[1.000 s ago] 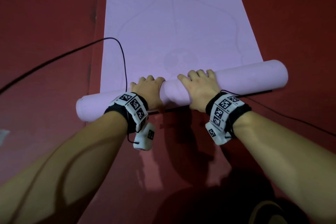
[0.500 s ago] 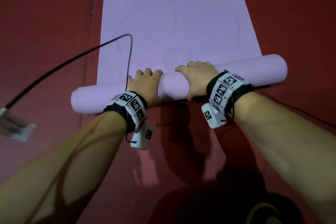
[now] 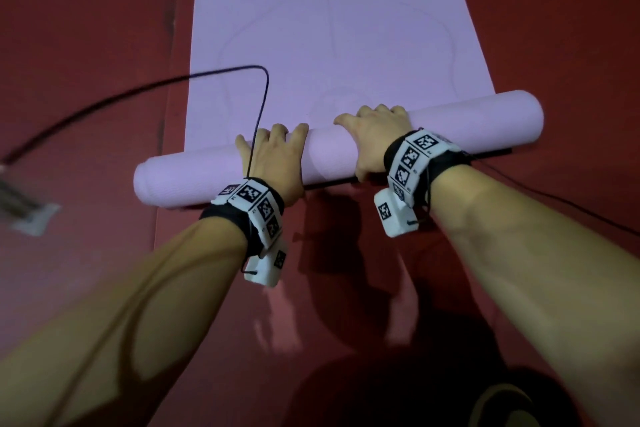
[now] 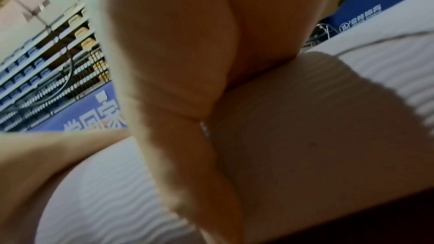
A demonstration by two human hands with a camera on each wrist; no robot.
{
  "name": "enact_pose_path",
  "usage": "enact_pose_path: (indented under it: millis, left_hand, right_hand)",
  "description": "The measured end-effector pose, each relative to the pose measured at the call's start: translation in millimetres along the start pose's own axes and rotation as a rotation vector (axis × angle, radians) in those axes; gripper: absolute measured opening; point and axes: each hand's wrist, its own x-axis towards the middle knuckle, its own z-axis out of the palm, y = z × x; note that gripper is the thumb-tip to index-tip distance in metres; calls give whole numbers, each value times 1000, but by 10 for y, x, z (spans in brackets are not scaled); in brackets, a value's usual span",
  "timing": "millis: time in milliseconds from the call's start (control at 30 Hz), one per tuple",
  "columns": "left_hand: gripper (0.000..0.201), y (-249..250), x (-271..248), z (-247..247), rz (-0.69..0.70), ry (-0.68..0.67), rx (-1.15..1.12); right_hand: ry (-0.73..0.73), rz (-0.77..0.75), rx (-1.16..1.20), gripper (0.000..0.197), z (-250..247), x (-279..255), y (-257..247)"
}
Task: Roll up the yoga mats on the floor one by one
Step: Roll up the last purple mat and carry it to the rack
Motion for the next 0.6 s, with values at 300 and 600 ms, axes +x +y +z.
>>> enact_pose_path:
  millis: [300, 600]
  left_hand:
    - [76, 93, -164, -47, -29, 21, 36]
    - [78, 261, -633, -134, -4, -222, -21]
  right_hand:
    - [98, 14, -18, 99, 102, -235, -85]
    - [-166, -49, 10, 93, 79, -690, -57]
